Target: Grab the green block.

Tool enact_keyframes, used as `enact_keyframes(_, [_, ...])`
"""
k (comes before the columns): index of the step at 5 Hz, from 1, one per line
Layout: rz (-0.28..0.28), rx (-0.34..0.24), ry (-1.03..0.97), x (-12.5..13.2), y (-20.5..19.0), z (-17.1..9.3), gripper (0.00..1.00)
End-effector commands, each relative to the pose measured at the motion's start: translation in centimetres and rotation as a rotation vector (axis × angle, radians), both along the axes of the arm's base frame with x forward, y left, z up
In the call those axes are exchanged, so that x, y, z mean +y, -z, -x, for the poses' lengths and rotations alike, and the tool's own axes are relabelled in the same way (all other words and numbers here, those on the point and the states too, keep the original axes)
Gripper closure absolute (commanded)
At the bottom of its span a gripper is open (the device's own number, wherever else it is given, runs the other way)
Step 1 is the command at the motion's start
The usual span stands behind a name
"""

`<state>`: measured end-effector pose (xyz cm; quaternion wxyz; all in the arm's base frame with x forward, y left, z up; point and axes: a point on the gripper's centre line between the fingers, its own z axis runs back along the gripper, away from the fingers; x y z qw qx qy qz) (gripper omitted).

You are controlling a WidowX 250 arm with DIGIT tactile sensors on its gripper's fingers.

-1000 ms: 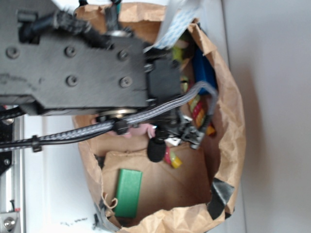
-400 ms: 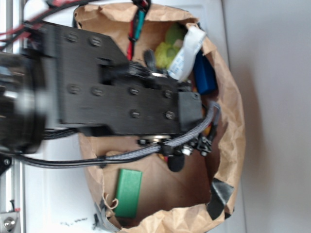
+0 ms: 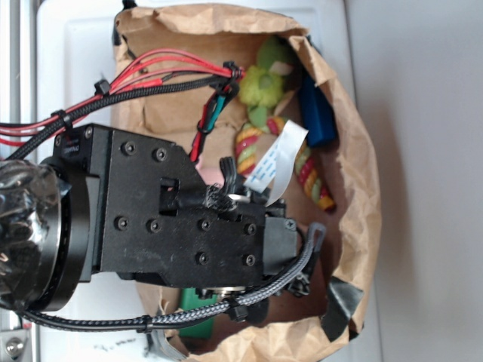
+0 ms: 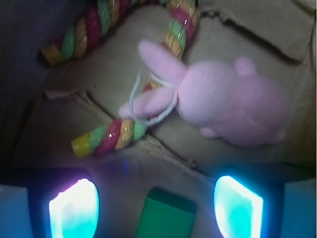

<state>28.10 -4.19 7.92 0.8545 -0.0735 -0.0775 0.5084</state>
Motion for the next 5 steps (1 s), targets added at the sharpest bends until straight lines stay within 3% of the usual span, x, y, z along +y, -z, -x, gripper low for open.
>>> enact_keyframes(1, [0.051,-0.06,0.024,-0.5,-2.3,0.5,0.0])
enact_keyframes(3, [0.055,-0.029,0.017,-0.7,-2.7,0.7,0.0])
enact_keyframes(5, [0.062,-0.014,-0.159,-1.6,-2.9,0.4,0.0])
